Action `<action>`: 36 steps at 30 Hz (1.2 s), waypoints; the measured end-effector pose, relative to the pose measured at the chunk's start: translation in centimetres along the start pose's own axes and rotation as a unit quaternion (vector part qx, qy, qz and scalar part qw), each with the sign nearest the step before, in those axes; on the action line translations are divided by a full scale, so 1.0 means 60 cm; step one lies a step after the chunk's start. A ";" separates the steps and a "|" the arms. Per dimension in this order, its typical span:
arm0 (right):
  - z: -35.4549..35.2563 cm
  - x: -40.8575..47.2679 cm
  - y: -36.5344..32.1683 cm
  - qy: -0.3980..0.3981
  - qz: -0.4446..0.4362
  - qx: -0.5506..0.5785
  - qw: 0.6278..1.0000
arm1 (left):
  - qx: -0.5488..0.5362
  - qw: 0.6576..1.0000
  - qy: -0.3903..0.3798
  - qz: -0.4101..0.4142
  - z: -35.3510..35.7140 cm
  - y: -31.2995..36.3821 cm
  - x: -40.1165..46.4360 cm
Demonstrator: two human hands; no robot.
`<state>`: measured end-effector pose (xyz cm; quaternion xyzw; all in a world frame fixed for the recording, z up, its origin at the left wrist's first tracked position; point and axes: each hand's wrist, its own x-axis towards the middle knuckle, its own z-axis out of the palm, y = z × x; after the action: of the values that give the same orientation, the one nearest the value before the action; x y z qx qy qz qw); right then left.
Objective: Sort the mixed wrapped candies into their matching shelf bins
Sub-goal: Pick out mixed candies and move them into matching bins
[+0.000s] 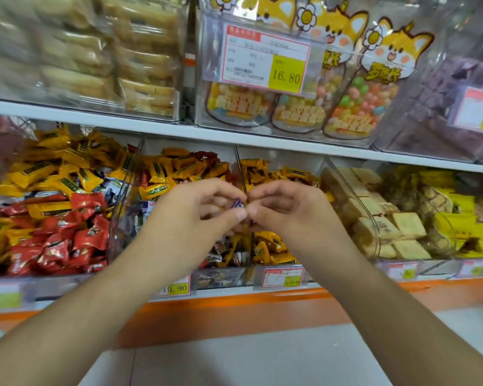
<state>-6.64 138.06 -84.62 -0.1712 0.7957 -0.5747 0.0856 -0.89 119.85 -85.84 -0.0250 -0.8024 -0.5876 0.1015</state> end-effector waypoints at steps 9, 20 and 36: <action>-0.116 0.041 0.078 0.117 -0.010 -0.352 0.928 | 0.323 0.946 0.037 -0.013 -0.044 -0.025 0.013; -0.148 0.067 0.154 0.043 0.091 -0.501 0.860 | 0.308 0.939 -0.144 0.056 0.033 -0.044 0.001; -0.060 0.021 0.028 0.037 0.040 -0.030 0.998 | 0.197 0.978 -0.043 0.042 0.028 -0.022 0.002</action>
<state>-9.29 141.26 -84.97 -0.1202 0.8214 -0.5526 0.0743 -1.42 121.05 -87.56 -0.0638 -0.9044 -0.4111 0.0945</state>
